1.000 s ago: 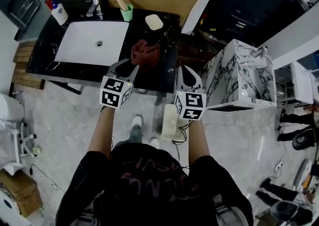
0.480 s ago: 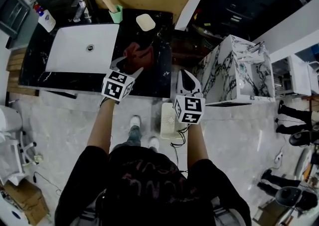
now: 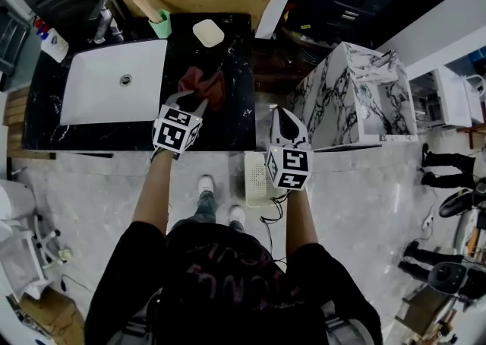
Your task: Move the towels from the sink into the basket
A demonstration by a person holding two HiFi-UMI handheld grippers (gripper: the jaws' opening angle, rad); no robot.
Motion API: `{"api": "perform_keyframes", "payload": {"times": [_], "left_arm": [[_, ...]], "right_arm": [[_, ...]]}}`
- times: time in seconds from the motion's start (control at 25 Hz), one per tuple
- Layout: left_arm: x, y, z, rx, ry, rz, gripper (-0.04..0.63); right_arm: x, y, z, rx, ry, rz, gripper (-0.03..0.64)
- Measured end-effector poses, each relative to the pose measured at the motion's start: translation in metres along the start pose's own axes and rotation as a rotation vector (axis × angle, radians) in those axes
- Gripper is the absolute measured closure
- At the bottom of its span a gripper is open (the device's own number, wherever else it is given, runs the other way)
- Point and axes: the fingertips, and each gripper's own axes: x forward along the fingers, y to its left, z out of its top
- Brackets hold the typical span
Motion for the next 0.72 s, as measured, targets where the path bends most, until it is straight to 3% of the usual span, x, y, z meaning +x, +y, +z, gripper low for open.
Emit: {"api": "perform_keyframes", "payload": {"times": [0.24, 0.72], "left_arm": [[-0.013, 0.001, 0.017, -0.002, -0.077, -0.003, 0.514], [-0.078, 0.01, 0.089, 0.058, -0.282, 0.055, 0.517]], "right_arm": [[0.003, 0.004, 0.002, 0.013, -0.011, -0.006, 0.601], [-0.004, 0.009, 0.034, 0.029, -0.075, -0.027, 0.601]]}}
